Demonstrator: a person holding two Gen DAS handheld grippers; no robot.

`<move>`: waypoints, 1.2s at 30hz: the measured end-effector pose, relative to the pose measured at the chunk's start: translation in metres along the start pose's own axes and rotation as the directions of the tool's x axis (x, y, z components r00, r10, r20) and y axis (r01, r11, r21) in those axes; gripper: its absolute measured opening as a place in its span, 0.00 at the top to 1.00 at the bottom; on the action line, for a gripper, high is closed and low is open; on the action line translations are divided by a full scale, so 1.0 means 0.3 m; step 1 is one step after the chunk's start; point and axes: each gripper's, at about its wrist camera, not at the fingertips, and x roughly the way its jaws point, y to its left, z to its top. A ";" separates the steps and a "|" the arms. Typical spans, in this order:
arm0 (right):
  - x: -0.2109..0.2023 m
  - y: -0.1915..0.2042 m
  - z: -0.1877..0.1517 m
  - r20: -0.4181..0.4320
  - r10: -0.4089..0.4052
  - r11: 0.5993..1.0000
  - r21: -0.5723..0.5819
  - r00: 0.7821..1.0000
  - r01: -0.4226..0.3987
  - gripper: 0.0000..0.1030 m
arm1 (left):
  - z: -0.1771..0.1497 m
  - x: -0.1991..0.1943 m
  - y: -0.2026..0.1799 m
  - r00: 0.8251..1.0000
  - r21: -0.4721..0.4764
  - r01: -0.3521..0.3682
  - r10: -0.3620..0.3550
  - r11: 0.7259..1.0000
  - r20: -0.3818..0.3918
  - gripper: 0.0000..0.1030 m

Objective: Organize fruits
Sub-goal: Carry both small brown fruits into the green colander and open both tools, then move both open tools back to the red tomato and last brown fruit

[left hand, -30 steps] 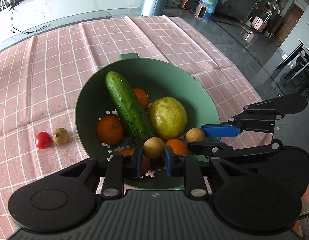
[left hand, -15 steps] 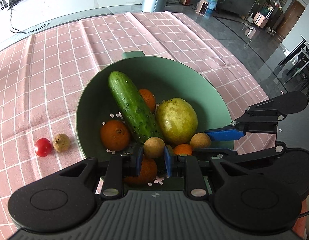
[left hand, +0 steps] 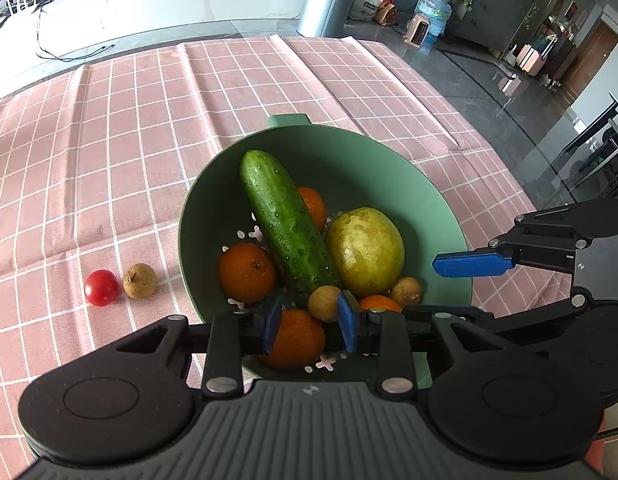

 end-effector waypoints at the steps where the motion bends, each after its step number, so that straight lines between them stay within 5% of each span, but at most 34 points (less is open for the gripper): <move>1: -0.009 0.004 0.002 0.007 -0.002 1.000 0.000 1.000 0.002 0.63 | -0.002 -0.013 0.000 1.000 0.001 0.000 0.000 1.000 0.011 0.62; 12: -0.136 0.126 0.015 0.189 0.007 0.998 0.057 0.982 -0.018 0.48 | -0.042 -0.208 0.034 0.986 0.027 -0.056 0.051 0.998 0.159 0.60; 27: -0.124 0.422 -0.017 0.401 0.004 0.968 0.229 0.916 -0.104 0.47 | -0.201 -0.349 0.232 0.952 0.023 -0.174 0.163 0.984 0.258 0.60; 36: -0.035 0.545 -0.010 0.401 -0.065 0.983 0.181 0.914 -0.010 0.67 | -0.241 -0.299 0.327 0.956 -0.020 -0.144 0.144 0.989 0.257 0.61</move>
